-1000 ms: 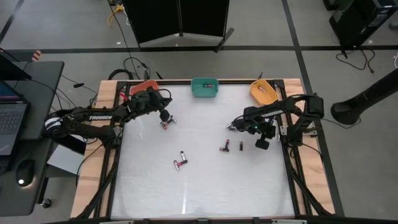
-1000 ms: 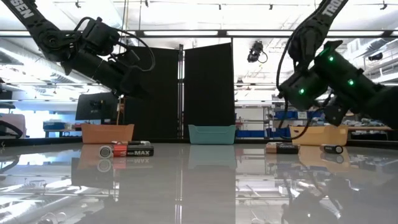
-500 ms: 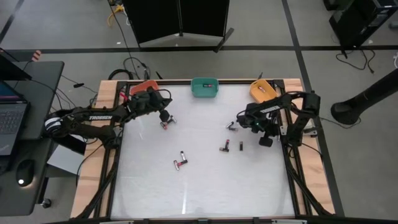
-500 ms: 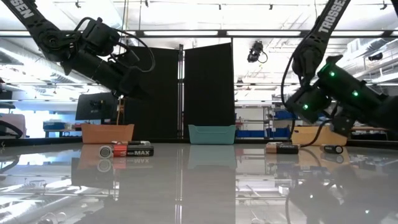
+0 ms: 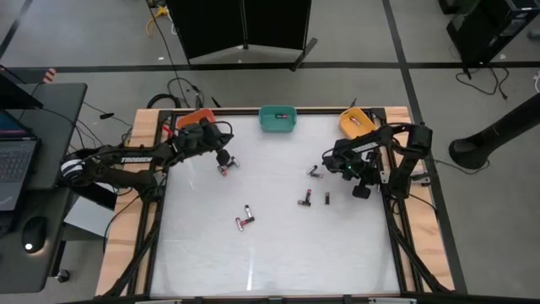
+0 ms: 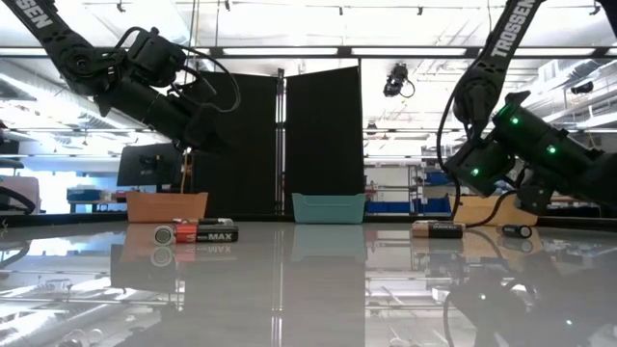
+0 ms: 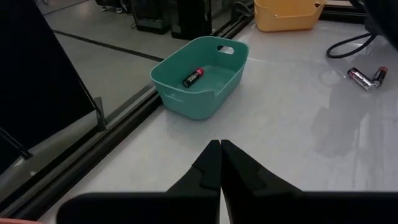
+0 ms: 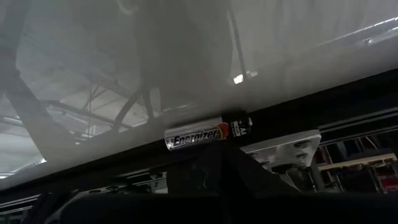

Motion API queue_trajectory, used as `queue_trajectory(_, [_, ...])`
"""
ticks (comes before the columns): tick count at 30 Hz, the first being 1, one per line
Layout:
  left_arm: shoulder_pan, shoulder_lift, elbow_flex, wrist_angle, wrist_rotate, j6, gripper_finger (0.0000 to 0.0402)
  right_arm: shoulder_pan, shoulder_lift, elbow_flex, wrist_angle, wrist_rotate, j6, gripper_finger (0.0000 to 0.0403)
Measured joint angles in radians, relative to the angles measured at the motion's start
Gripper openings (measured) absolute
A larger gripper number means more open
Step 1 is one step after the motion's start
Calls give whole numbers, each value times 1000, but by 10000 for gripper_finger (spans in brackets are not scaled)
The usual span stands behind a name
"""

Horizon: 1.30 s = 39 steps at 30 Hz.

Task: Sort batteries
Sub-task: Put the silver battery into the yellow bin

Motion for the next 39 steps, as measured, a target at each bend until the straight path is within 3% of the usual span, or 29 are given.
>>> queue_trajectory(13, [0, 0, 0, 0, 0, 22, 11, -68, 2, -1, 1, 2, 2, 9])
queue_trajectory(24, [0, 0, 0, 2, -1, 22, 11, -82, 146, 8, -6, 13, 6, 9])
queue_trajectory(39, [0, 0, 1, 24, -1, 22, 11, -63, -30, 30, 15, 68, 18, 9])
